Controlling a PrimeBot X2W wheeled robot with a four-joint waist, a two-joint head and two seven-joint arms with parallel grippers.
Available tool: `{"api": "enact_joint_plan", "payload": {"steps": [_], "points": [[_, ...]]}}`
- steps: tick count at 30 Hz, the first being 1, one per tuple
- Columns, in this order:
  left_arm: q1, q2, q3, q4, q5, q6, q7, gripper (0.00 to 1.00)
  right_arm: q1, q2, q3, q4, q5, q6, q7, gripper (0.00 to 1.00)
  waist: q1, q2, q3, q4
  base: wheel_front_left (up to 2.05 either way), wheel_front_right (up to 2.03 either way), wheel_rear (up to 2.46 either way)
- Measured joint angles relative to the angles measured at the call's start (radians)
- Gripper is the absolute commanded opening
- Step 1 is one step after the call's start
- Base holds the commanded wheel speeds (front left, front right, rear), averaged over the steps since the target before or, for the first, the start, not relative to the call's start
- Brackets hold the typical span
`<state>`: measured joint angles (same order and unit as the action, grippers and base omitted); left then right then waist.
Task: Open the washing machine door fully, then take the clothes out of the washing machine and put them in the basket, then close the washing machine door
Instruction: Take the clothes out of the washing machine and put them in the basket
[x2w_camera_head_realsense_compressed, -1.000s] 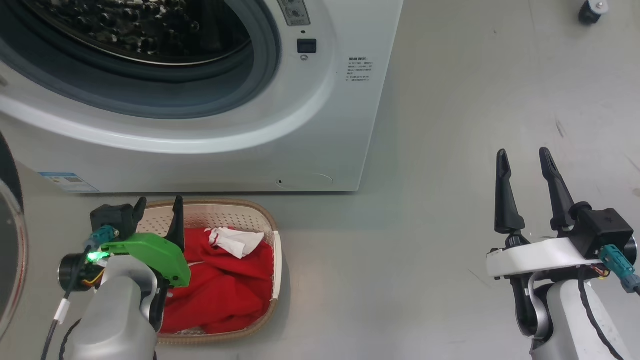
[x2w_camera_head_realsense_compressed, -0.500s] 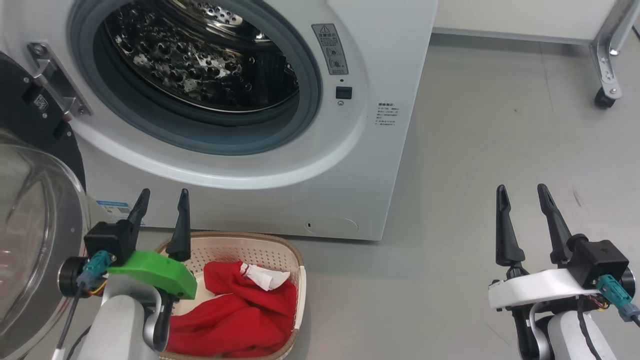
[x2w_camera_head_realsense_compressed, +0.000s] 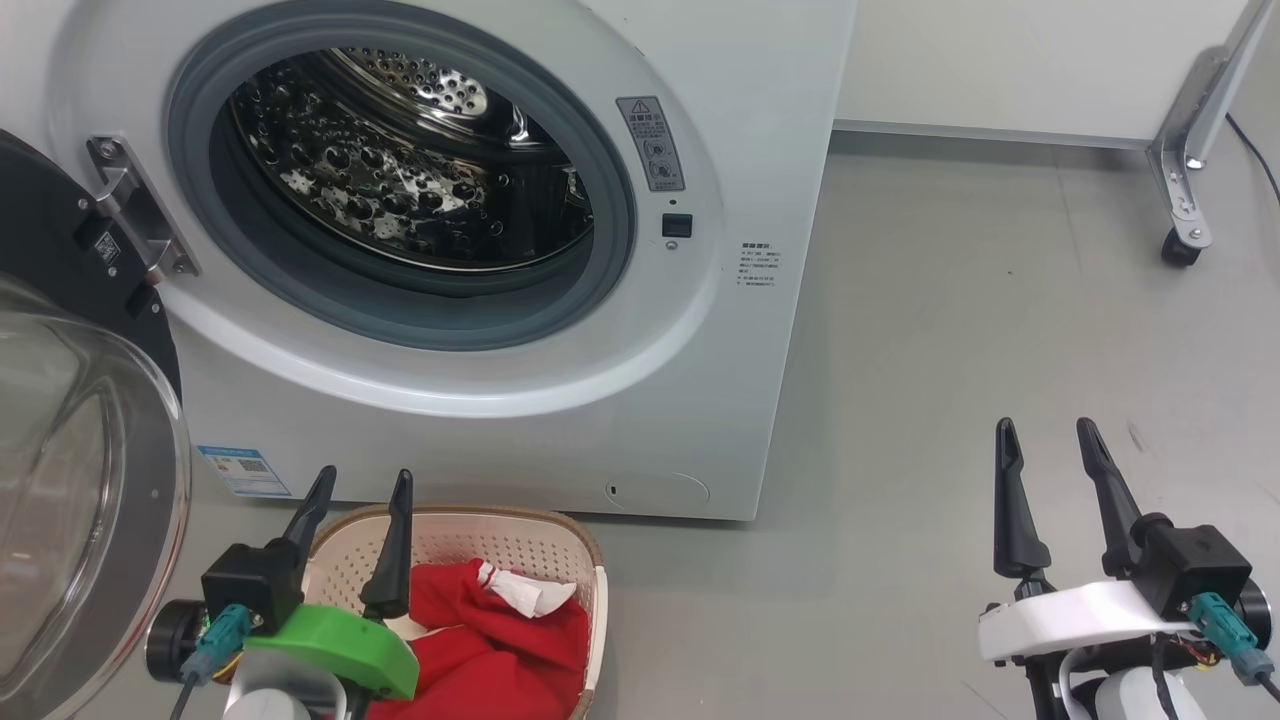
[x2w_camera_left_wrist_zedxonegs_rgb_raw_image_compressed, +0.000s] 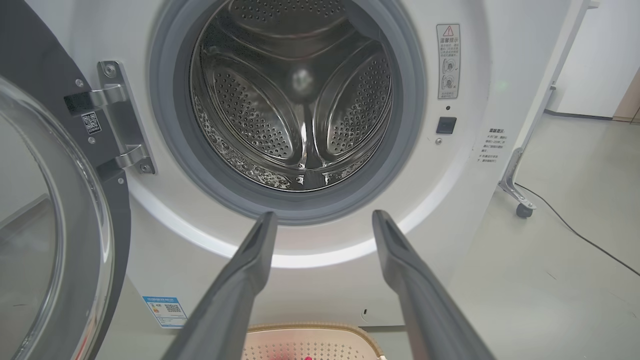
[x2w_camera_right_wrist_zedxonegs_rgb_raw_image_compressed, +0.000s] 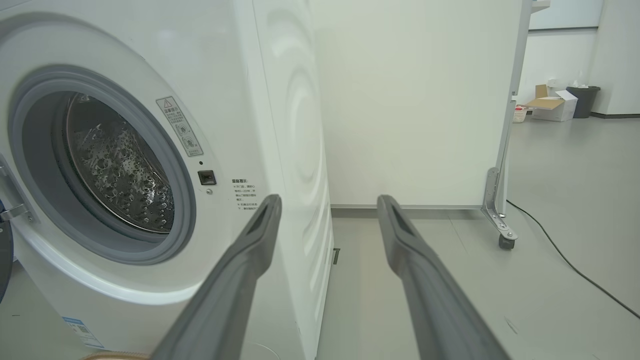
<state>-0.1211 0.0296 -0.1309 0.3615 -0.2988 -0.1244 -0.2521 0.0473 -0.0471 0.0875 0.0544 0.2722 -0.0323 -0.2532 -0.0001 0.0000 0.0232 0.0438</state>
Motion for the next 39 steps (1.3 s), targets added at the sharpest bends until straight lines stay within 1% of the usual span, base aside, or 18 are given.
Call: {"api": "enact_joint_plan", "payload": {"steps": [9,21,39], "points": [[0.044,0.003,-0.012,-0.086,0.0,0.0,0.0,1.0,0.01,0.001,0.001,-0.012,0.0,0.0,0.0,1.0,0.0,0.0,-0.004,-0.005,0.0,0.0,0.0],[0.091,0.005,-0.018,-0.154,0.0,0.0,0.0,1.0,0.025,0.002,0.011,-0.015,-0.002,0.005,0.0,1.0,0.0,0.0,-0.01,-0.002,0.0,0.0,0.0],[0.133,0.006,-0.025,-0.204,0.001,0.005,0.0,1.0,0.034,0.002,0.012,-0.022,-0.002,0.005,0.0,1.0,0.0,0.0,-0.002,-0.005,0.0,0.0,0.0]]}}
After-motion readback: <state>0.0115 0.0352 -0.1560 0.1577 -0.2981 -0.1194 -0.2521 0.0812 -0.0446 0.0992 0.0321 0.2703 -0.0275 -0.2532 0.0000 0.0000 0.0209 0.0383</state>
